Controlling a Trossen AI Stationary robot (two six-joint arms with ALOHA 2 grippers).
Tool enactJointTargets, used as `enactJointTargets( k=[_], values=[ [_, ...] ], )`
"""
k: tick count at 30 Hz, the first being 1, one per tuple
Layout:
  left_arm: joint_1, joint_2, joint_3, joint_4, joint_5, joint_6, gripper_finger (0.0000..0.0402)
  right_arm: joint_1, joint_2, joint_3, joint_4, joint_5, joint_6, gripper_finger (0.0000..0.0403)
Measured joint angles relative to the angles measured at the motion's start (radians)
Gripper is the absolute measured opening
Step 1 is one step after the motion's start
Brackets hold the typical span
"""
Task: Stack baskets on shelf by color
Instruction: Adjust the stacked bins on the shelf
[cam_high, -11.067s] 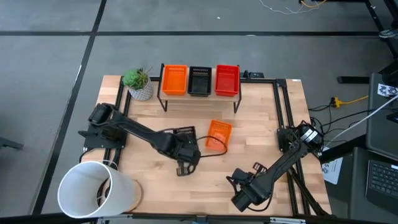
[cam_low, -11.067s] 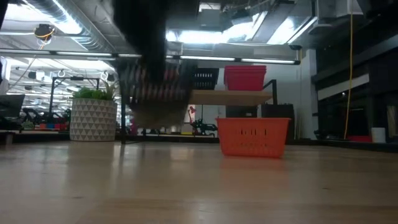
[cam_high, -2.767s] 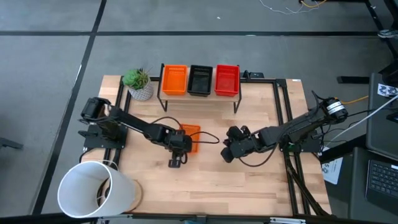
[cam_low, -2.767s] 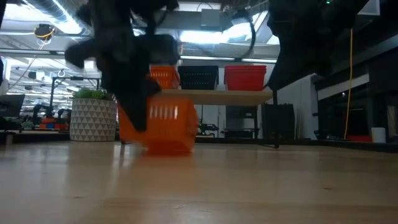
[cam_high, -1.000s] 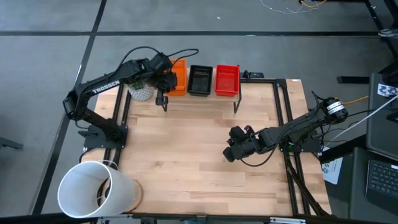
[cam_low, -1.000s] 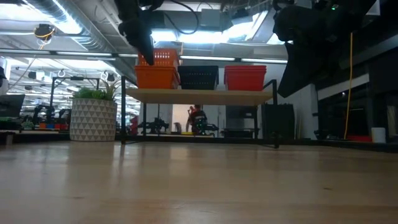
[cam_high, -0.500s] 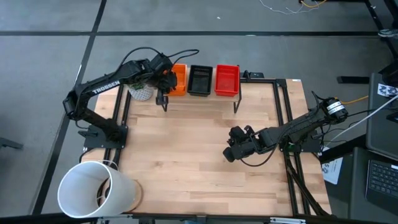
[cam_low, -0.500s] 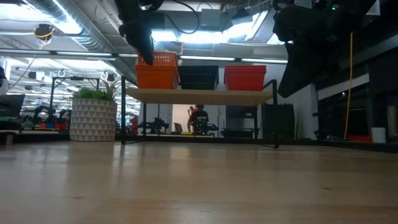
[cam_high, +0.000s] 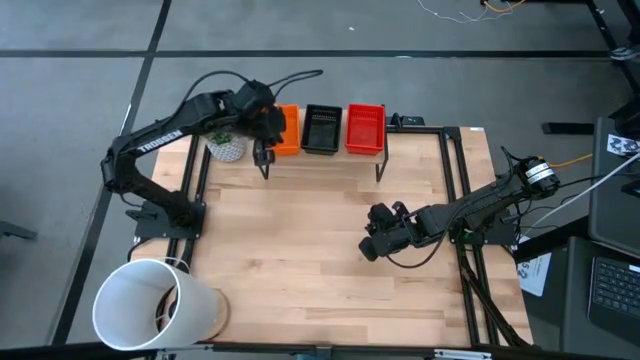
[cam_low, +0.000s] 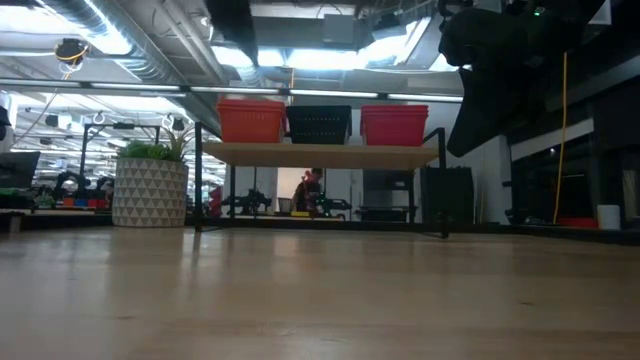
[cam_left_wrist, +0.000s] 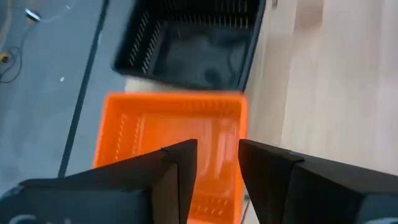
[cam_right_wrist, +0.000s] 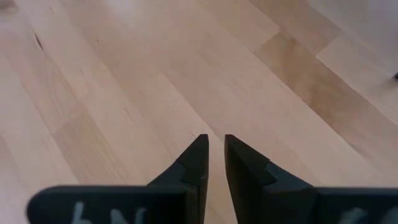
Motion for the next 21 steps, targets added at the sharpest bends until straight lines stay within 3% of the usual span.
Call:
enactJointTargets(
  k=[7,16,21],
  values=[
    [-0.034,-0.001,0.055,-0.015,0.0,-0.041,0.011,0.017,0.0,0.0,0.019,-0.025,-0.001,0.0053],
    [-0.041,0.001,0.049,-0.097,0.017,-0.254,0.011,0.026,0.002,-0.001,0.112,-0.046,-0.005,0.0053],
    [-0.038,0.033,0.049,0.079,0.117,-0.209,0.011,0.026,0.003,-0.001,0.165,-0.045,-0.125,0.0053]
  ],
)
